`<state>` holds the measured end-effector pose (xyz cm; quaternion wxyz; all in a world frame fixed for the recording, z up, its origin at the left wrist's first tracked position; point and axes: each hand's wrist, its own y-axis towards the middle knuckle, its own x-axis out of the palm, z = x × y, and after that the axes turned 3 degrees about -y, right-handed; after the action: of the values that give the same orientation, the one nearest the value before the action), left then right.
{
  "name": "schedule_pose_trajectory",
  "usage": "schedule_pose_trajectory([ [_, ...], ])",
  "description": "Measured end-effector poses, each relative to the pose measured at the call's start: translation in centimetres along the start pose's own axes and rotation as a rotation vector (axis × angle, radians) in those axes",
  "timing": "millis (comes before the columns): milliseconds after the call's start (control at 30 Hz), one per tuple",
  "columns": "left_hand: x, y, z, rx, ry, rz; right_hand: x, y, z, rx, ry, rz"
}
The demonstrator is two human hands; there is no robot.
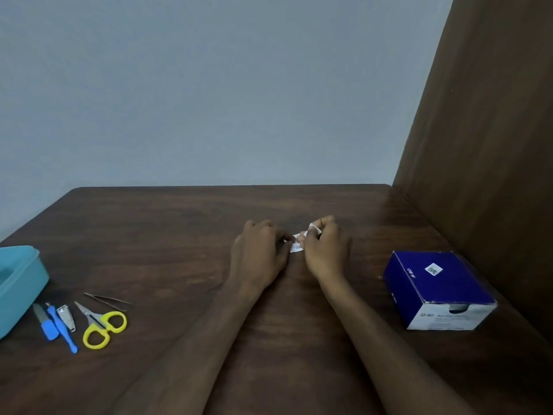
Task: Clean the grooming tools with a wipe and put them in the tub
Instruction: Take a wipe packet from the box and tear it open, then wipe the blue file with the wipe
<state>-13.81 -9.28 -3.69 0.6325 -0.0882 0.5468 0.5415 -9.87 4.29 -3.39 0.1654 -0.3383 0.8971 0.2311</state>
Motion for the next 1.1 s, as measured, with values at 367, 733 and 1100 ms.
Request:
schedule_pose_trajectory([
  [367,-5.8,-2.6,-3.0,0.071,0.1,0.26,-0.7,-4.1,-2.5,-0.418,0.11,-0.025],
  [733,-16.7,-16.6,-11.9,-0.198,0.362,0.278,2.6,-11.7,-7.1,-0.439,0.252,-0.456],
  [1100,-17.1,-18.0,-11.8,-0.513,0.28,0.341,4.7,-12.3,-7.9,-0.31,0.36,-0.489],
])
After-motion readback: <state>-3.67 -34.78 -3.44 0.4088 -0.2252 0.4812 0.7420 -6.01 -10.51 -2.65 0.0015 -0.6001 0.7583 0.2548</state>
